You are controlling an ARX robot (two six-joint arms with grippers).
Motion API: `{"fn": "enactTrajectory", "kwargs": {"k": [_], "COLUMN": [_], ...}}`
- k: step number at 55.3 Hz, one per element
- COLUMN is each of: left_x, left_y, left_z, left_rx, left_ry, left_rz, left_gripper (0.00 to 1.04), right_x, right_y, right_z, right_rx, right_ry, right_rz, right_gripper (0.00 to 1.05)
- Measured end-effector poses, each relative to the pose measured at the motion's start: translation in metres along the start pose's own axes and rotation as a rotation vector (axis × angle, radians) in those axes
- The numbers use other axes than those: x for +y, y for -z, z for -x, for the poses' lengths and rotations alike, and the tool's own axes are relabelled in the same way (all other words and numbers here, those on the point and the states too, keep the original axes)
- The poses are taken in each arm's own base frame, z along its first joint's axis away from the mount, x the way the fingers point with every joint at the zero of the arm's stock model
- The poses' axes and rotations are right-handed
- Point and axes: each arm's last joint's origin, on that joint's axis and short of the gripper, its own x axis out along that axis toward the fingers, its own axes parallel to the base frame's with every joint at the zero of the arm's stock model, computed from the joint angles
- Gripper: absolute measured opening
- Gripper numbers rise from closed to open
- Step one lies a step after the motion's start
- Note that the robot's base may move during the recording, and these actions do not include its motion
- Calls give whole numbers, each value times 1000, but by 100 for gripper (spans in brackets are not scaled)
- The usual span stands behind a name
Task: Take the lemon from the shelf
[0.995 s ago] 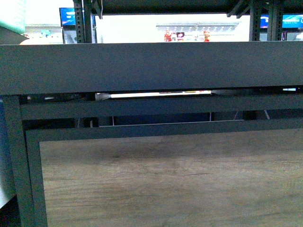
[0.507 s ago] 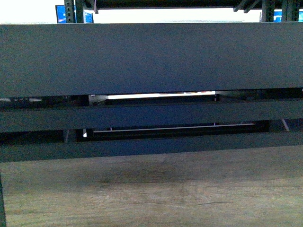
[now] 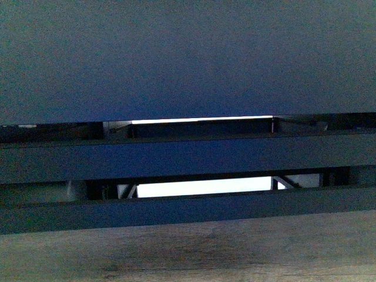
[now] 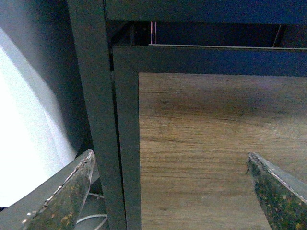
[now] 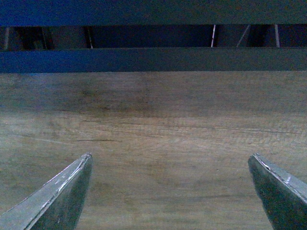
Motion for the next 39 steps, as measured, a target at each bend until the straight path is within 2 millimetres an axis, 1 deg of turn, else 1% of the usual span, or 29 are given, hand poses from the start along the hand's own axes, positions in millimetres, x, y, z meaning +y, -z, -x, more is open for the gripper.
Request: {"fn": "enactTrajectory", "kwargs": {"k": [39], "left_x": [0], "left_y": [0], "left_z": [0], "left_rx": [0], "left_ry": [0], "left_rz": [0], "left_gripper": [97], "right_x": [0], "right_y": [0], "right_z": [0], "right_rx": [0], "right_ry": [0], "right_rz": [0], "right_gripper": [97]}}
